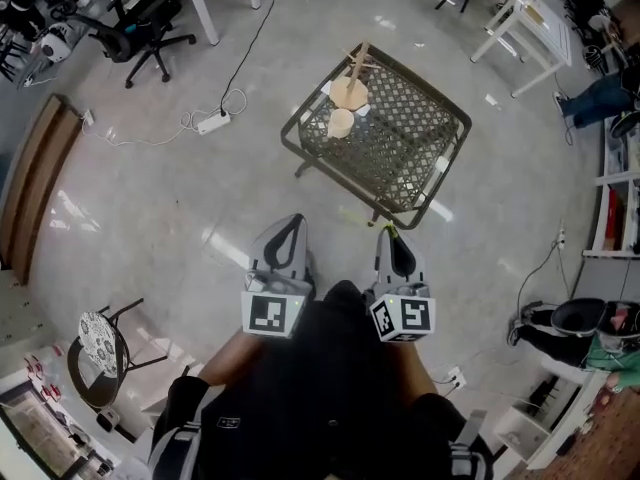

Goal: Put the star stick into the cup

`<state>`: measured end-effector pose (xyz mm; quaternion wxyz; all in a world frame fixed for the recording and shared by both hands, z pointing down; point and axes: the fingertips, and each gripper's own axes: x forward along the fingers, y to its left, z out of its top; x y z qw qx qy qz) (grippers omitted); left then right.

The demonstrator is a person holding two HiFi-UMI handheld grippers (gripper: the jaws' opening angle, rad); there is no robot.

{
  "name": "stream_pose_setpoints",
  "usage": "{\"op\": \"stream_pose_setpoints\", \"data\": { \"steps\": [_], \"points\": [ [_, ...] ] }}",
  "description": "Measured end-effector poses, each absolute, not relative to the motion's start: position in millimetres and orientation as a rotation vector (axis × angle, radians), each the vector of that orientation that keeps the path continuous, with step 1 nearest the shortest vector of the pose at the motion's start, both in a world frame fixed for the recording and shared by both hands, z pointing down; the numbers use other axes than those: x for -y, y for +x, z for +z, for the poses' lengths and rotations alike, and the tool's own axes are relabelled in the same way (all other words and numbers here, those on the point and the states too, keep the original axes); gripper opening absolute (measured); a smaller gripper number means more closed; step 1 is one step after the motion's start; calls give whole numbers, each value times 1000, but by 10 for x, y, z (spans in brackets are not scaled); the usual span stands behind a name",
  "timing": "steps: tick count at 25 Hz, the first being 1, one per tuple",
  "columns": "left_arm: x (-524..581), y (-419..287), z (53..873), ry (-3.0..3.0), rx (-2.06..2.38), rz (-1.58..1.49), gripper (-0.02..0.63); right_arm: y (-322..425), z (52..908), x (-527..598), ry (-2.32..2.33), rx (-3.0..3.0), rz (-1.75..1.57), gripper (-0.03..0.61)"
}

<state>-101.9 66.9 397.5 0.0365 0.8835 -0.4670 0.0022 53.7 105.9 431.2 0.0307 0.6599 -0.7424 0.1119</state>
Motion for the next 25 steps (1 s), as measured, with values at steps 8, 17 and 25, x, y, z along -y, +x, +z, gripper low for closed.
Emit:
{"op": "stream_pose_setpoints", "data": {
  "steps": [8,17,25],
  "points": [
    [-186,-1123,4044,2667,1448,18,15,576,4376,-452,2051,2257,341,21],
    [509,-1001,4056,2674,1494,-1,15,756,4514,407,2031,2271,325,21],
    [1203,-693,3970,2669,1520,3,15,1025,4742,1209,1990,2271,369,21]
  ]
}}
